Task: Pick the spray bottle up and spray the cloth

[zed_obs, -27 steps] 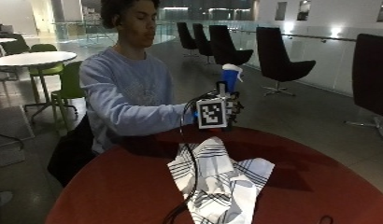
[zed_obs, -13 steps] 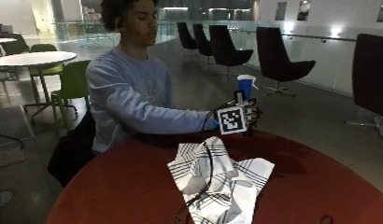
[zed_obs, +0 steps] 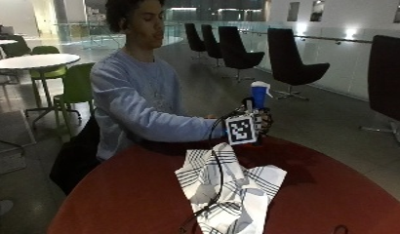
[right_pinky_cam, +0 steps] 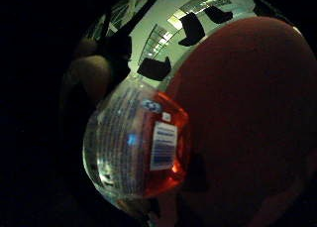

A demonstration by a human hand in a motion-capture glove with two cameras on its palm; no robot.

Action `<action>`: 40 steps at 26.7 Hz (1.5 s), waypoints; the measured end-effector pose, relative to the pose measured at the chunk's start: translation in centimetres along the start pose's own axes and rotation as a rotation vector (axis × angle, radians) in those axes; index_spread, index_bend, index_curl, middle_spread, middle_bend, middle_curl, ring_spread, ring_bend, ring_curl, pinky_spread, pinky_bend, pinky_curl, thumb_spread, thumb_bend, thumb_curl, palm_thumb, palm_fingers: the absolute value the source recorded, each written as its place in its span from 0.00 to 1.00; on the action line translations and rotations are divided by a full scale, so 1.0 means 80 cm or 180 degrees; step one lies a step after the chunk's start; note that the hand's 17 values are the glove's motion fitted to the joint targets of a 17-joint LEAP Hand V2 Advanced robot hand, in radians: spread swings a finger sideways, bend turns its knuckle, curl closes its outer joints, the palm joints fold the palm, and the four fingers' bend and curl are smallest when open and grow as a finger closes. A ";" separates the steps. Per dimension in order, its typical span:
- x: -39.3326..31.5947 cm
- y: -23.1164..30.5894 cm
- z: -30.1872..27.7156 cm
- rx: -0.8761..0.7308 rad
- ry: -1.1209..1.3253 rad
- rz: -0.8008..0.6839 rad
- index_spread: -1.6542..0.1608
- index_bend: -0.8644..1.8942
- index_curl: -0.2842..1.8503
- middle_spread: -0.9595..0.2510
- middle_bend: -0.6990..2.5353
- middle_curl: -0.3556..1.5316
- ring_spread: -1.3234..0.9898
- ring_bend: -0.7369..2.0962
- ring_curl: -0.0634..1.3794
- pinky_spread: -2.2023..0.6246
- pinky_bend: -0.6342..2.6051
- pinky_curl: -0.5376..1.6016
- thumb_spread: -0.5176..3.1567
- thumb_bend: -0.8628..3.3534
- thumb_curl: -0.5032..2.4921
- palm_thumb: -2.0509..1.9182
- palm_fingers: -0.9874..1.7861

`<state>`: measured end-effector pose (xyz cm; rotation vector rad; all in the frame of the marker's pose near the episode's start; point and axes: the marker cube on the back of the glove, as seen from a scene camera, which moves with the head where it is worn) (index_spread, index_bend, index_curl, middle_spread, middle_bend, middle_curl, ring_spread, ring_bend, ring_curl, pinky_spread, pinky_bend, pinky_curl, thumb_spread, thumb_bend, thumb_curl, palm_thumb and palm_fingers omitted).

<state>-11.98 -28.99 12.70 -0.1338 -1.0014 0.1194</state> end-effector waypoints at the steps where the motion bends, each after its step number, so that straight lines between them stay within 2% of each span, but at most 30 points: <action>1: -0.004 -0.004 -0.006 0.0148 -0.0065 0.0001 0.77 0.36 0.29 0.71 0.29 0.44 0.54 0.39 0.32 0.83 0.25 0.41 0.40 0.19 0.34 0.72 0.69; 4: -0.016 -0.002 -0.037 0.0442 -0.0144 0.0000 0.76 0.33 0.27 0.71 0.30 0.44 0.54 0.40 0.33 0.83 0.26 0.41 0.40 0.19 0.33 0.70 0.67; 9: -0.036 0.041 -0.104 0.0444 0.0074 -0.0048 0.76 0.35 0.26 0.71 0.30 0.44 0.53 0.41 0.32 0.84 0.26 0.41 0.40 0.19 0.32 0.69 0.66; 14: -0.048 0.116 -0.189 0.0319 0.0761 -0.0043 0.75 0.35 0.26 0.72 0.30 0.44 0.54 0.41 0.32 0.84 0.25 0.41 0.40 0.20 0.31 0.69 0.67; 22: -0.025 0.248 -0.304 0.0605 0.1501 0.0307 0.75 0.35 0.25 0.72 0.30 0.44 0.54 0.41 0.32 0.84 0.25 0.41 0.41 0.20 0.30 0.69 0.67; 31: 0.013 0.341 -0.360 0.0747 0.2173 0.0675 0.75 0.35 0.25 0.73 0.31 0.43 0.55 0.41 0.31 0.84 0.25 0.41 0.42 0.20 0.30 0.69 0.67; 40: 0.021 0.354 -0.383 0.0779 0.2293 0.0789 0.74 0.35 0.25 0.73 0.31 0.43 0.55 0.41 0.31 0.84 0.25 0.41 0.43 0.20 0.29 0.69 0.67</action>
